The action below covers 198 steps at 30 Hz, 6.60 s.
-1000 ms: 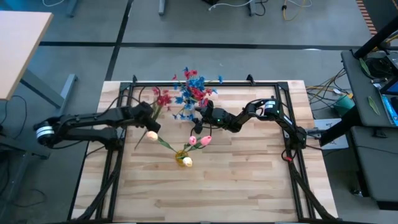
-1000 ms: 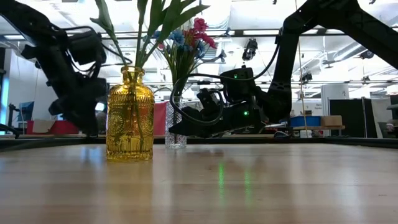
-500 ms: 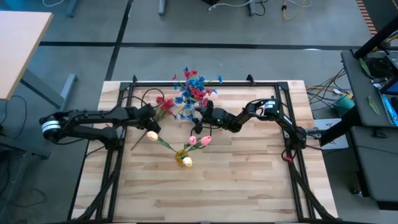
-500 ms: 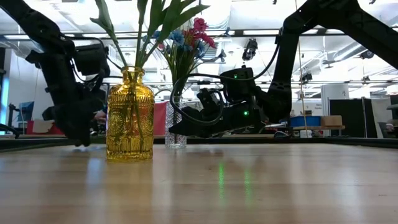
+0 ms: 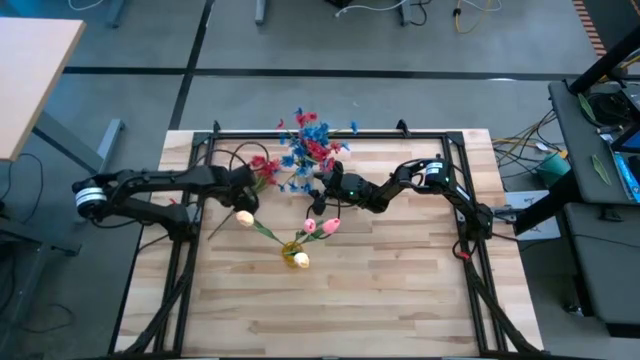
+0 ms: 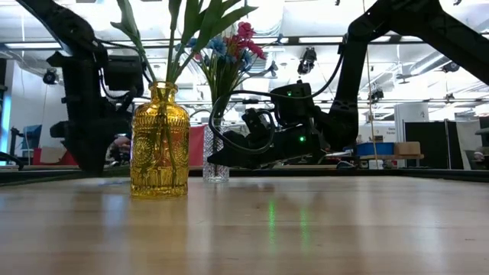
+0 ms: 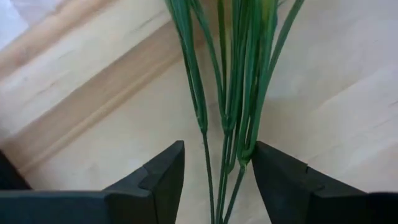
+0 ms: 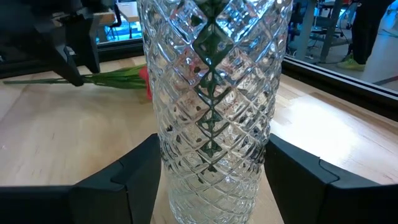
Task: Sort flowers into vase by color
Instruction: Put the red flowers into the transparent vase
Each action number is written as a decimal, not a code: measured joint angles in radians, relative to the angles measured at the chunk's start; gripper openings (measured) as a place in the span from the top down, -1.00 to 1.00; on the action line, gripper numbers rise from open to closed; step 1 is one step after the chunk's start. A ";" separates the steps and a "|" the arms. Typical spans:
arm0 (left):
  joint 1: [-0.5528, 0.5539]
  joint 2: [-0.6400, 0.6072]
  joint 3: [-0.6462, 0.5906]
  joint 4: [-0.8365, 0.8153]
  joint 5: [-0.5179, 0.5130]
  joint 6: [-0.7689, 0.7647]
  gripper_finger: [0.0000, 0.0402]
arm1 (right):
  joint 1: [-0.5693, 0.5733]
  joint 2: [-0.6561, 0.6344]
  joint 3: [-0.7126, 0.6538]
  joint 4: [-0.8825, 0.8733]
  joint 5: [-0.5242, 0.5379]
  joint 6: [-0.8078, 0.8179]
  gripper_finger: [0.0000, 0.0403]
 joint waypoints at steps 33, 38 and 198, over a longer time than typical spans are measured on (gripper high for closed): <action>-0.007 0.002 0.040 -0.079 -0.045 0.004 1.00 | 0.000 0.000 0.000 0.000 0.000 -0.006 -0.19; -0.007 -0.116 0.107 0.009 -0.138 0.039 1.00 | 0.000 0.000 0.000 -0.001 0.000 -0.008 -0.18; 0.003 0.180 -0.199 1.873 0.236 0.598 0.21 | 0.000 0.000 -0.001 -0.003 -0.007 -0.003 -0.17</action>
